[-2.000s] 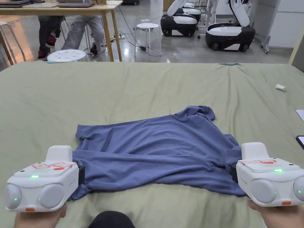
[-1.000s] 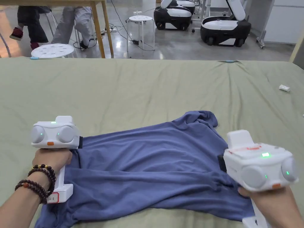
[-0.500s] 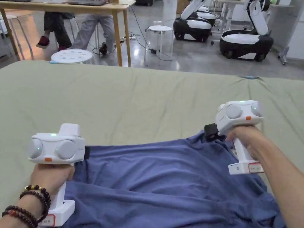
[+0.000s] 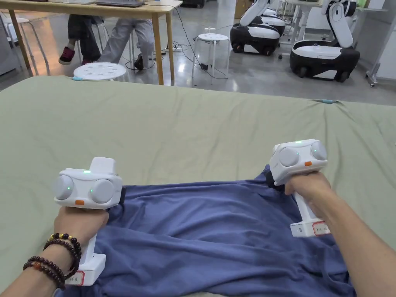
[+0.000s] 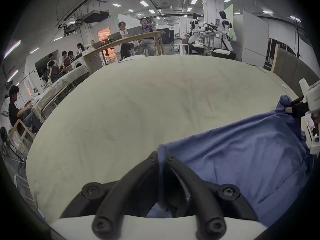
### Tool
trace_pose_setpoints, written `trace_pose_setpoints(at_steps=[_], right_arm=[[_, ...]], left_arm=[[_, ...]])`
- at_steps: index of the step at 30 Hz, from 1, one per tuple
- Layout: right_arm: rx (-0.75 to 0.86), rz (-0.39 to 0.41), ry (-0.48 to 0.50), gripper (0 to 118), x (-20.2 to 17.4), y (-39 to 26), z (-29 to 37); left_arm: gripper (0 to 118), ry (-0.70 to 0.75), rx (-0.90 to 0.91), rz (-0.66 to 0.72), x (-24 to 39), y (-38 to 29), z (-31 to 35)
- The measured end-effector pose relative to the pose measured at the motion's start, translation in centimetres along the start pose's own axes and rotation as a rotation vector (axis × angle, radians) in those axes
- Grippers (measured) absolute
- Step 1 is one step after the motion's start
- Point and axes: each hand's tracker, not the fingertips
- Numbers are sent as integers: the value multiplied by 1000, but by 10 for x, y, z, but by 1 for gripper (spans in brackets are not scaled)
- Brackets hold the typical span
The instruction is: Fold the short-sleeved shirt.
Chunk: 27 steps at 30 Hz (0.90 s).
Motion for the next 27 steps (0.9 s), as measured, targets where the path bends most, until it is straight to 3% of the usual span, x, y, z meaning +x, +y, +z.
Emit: trace_pose_setpoints(at_steps=[7, 14, 20, 25, 27], right_arm=[[160, 21, -56, 8, 5, -77, 99], [233, -43, -50, 8, 9, -205, 181], [121, 13, -74, 8, -18, -260, 140], [81, 7, -68, 9, -26, -268, 110], [78, 1, -74, 16, -27, -262, 114]], left_arm=[[2, -17, 57, -11, -12, -31, 82], [2, -83, 94, -37, -25, -92, 139], [2, -62, 23, -119, -10, -141, 123], [2, -47, 11, -107, -6, -152, 109], [4, -39, 5, -119, -7, -147, 104]])
